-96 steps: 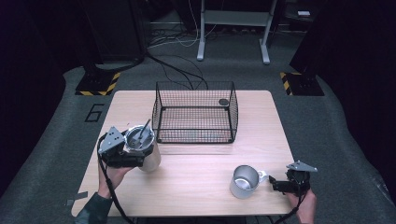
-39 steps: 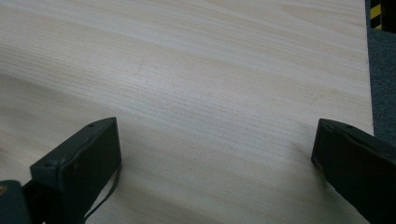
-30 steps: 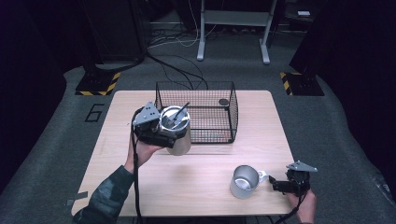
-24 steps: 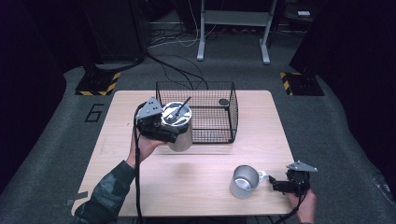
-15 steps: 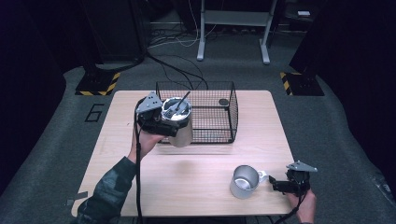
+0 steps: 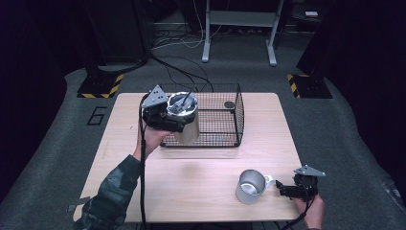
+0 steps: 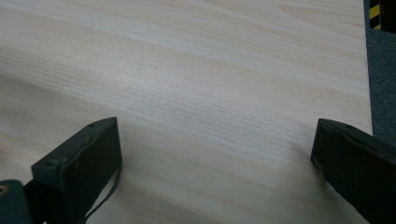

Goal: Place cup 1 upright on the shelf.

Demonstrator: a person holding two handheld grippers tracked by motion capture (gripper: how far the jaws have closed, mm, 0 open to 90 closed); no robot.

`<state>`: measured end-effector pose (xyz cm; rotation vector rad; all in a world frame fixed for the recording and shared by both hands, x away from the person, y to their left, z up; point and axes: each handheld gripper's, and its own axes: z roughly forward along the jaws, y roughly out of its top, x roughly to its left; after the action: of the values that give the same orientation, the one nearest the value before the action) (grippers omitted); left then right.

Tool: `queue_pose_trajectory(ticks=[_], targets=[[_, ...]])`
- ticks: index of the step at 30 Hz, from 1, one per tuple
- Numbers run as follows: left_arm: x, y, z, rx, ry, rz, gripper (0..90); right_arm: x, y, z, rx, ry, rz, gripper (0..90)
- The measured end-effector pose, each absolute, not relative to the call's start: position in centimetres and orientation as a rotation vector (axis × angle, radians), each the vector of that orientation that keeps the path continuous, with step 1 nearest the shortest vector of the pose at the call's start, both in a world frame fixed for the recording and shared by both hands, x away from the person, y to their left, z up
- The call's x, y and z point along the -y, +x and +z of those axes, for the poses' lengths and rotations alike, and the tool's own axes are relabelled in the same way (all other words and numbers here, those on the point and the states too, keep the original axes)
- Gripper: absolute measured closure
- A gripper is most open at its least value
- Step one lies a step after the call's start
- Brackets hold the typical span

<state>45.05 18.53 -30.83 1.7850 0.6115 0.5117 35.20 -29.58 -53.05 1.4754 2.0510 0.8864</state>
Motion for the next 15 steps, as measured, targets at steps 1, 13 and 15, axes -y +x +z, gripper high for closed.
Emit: queue_pose_trajectory(ticks=[1,13,15], targets=[[-18.4,45.1,-30.8,-0.615,1.783,0.511,4.0,29.6,35.2,-53.0,-2.050,1.478,0.886,1.3],[-17.9,46.7,-30.5,-0.623,1.777,0.545,4.0,29.6,35.2,-53.1,-2.051,1.475,0.887,1.3],[-17.9,46.9,-30.5,-0.620,1.778,0.552,4.0,29.6,35.2,-53.0,-2.050,1.477,0.886,1.3]])
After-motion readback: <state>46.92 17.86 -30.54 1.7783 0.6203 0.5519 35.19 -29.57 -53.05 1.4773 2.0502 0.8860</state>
